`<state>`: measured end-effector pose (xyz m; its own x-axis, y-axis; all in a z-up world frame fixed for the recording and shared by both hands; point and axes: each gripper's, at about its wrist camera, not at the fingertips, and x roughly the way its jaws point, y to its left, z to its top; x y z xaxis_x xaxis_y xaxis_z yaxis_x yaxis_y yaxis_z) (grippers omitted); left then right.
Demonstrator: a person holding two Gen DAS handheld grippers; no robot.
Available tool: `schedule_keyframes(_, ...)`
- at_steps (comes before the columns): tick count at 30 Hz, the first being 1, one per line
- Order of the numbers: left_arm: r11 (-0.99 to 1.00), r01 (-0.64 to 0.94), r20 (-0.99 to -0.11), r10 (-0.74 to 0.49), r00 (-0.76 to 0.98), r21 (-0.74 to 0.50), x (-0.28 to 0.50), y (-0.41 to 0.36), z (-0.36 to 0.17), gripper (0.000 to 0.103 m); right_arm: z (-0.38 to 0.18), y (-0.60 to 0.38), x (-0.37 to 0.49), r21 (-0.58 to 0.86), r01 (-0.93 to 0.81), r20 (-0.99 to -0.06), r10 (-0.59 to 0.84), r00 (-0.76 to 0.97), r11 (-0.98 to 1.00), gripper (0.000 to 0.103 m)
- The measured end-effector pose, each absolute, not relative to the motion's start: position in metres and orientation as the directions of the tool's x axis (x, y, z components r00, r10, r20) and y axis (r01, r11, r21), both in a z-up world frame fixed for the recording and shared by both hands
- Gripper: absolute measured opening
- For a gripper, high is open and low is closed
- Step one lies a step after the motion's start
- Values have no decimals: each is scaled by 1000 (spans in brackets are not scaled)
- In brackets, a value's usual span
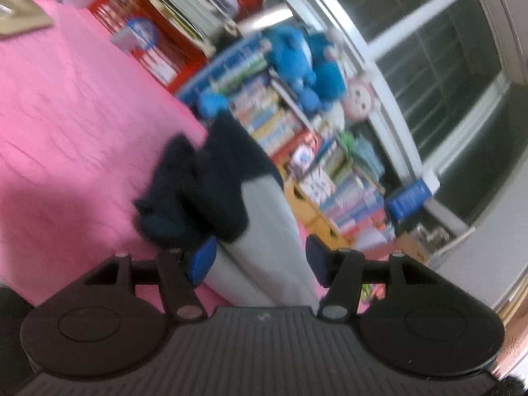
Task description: Fold clothes
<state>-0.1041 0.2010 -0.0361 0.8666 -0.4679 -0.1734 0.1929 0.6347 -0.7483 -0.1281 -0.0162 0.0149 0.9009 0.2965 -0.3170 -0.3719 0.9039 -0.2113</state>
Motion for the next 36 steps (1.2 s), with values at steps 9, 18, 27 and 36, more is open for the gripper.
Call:
schedule_keyframes(9,739,122,-223,-350,910,-663,-75,173,-32,77,1,-51,-115,-42,-227,-335,200,921,973,82)
schedule_keyframes(18,792,-68,-299,-148,943,-607,-73,189,-38,31,-10,-57,-74,-28,-122,-367,103,924,992,74)
schedule_keyframes(27,870,-189,-273,65,960,-456,-101,200,-23,27,-18,-66,-70,74,-176,-362,191,912,982,58)
schedule_keyframes(36,1000,18,-185,-13,983,25,-120,126,0,43,-20,-60,-69,81,-224,-331,239,913,971,28)
